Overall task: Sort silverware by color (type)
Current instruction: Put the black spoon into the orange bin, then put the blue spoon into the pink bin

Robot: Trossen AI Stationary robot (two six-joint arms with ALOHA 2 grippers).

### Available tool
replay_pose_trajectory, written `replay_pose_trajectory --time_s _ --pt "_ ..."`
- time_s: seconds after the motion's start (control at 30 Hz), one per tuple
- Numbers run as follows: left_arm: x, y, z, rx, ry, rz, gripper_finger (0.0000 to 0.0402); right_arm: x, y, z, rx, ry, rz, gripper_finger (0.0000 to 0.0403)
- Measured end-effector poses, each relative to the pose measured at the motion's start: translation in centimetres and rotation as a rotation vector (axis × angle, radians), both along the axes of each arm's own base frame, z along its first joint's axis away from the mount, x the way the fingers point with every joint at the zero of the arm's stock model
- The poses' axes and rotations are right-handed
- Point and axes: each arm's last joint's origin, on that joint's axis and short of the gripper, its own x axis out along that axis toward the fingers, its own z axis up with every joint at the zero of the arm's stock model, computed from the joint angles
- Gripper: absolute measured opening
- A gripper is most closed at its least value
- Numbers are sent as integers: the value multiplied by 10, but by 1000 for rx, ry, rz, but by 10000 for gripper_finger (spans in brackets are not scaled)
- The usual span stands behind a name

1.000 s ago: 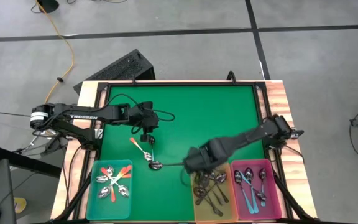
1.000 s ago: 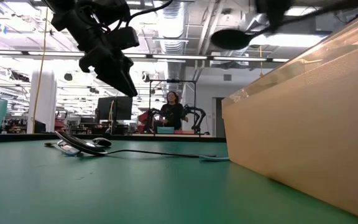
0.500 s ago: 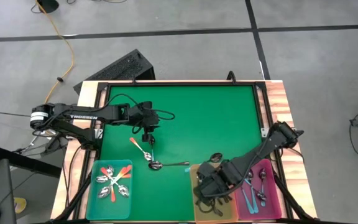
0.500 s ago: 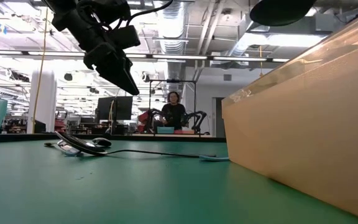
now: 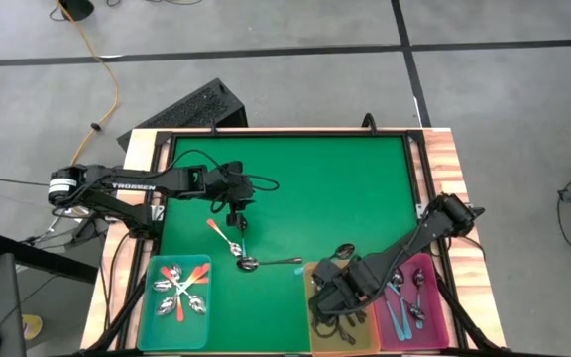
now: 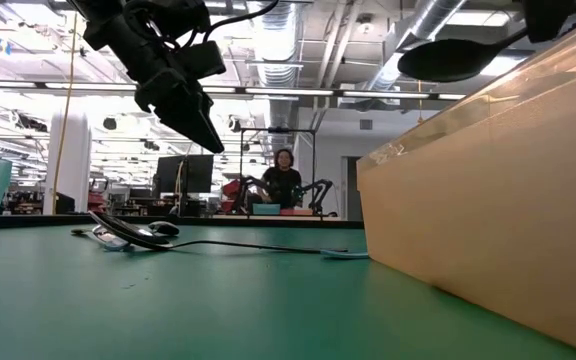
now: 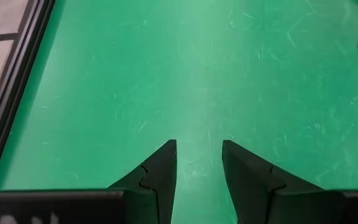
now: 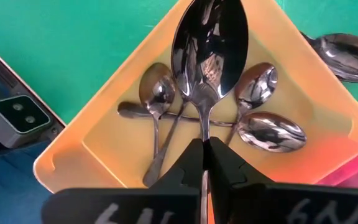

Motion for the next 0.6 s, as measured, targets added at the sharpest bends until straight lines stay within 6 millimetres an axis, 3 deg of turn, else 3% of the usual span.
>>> replay_pose_trajectory --time_s 0.6 --pt "0 0 0 9 3 -4 114 1 0 -6 -31 -26 42 87"
